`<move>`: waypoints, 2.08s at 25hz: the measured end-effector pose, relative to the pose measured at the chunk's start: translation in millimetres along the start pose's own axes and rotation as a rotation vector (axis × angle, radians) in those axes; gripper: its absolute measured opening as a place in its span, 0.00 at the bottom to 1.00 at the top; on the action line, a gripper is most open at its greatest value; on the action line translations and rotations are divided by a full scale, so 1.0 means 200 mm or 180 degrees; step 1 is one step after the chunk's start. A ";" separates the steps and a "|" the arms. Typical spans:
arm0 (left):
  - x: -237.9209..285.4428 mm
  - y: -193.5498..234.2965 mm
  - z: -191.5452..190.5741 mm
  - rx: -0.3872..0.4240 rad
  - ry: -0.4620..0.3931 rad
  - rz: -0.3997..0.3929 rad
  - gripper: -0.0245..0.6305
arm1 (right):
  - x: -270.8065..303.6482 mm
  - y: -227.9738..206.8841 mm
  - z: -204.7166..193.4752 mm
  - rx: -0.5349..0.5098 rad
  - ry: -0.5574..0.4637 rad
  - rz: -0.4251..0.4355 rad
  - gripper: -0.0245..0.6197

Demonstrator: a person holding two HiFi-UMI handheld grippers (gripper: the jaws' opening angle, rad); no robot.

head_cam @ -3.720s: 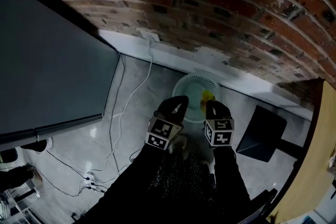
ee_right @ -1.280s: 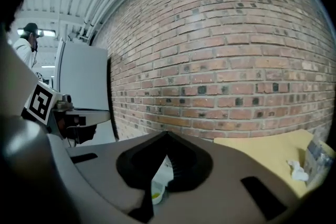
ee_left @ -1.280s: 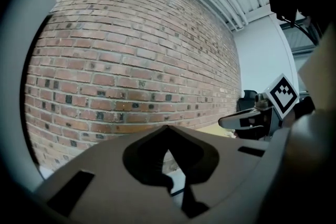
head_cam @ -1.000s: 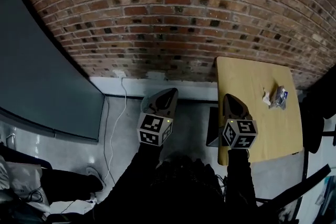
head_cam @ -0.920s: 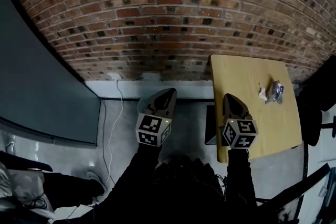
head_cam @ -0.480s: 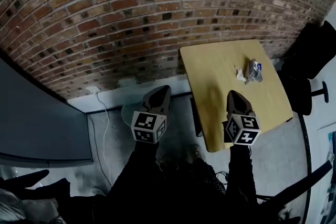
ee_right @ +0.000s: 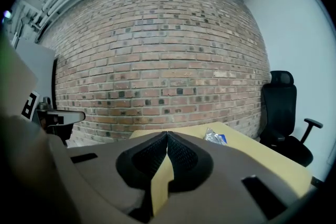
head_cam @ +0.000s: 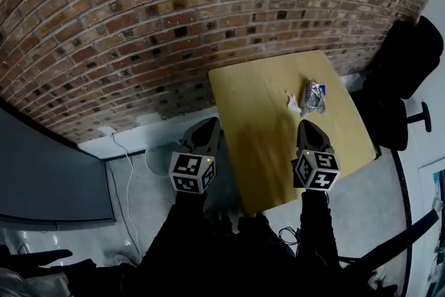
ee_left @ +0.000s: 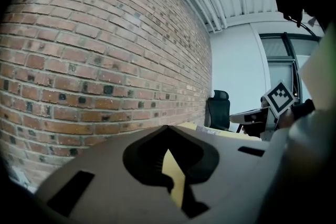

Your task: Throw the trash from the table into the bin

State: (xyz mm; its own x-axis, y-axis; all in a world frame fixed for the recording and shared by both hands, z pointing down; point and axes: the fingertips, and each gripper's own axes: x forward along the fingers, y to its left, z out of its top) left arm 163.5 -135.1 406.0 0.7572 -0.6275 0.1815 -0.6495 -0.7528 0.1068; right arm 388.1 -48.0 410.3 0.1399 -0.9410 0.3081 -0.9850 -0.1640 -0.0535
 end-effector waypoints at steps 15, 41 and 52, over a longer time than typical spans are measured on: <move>0.26 -0.15 -0.04 0.0062 0.0142 0.0193 0.05 | 0.28 -0.41 -0.08 0.0031 0.0166 0.0050 0.43; 0.22 0.00 -0.10 -0.0071 0.0212 0.0533 0.05 | 0.56 -0.62 -0.50 -0.0358 0.1156 -0.0290 0.16; 0.17 0.06 -0.10 -0.0123 0.0163 0.0646 0.05 | 0.57 -0.52 -0.33 -0.0606 0.0929 -0.0184 0.08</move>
State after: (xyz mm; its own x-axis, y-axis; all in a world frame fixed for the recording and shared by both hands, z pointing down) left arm 179.7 -160.4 433.2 0.6066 -0.7538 0.2524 -0.7913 -0.6032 0.1003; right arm 499.7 -118.6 514.2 0.1883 -0.8030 0.5655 -0.9813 -0.1305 0.1415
